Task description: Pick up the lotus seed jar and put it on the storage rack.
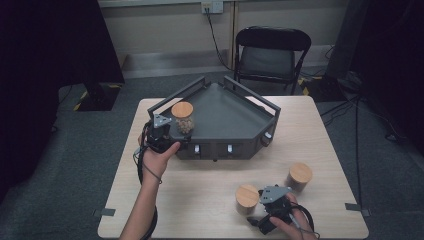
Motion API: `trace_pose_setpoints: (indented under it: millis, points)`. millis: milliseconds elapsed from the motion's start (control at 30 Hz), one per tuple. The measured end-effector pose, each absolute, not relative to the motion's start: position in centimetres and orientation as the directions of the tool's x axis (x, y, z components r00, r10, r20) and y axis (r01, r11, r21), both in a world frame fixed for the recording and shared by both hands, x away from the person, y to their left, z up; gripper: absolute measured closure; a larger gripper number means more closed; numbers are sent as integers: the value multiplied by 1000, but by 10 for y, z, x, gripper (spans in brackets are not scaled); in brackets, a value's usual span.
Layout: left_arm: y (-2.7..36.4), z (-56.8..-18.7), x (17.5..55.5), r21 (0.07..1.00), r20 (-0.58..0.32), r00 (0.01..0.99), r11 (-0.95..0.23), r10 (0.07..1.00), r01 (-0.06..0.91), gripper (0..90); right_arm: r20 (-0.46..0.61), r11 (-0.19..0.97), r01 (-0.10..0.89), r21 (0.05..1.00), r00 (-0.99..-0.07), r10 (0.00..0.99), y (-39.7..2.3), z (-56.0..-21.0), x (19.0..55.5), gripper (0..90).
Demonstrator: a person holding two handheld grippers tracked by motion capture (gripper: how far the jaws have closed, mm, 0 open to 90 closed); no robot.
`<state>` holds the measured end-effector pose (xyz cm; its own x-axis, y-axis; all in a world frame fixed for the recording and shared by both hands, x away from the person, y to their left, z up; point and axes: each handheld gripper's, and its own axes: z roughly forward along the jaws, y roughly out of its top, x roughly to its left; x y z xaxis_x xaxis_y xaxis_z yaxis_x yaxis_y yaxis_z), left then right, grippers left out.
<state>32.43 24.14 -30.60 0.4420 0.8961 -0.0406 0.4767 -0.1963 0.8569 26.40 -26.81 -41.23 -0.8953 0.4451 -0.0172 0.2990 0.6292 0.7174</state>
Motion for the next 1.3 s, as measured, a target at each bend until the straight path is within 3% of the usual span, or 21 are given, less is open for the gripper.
trace_pose_setpoints:
  millis: [1300]
  points:
    - [253, -323, 303, 872, -63, 448, -169, 892, 459, 60, -17, 629, 299, 717, -895, 445, -268, -412, 264, 0]
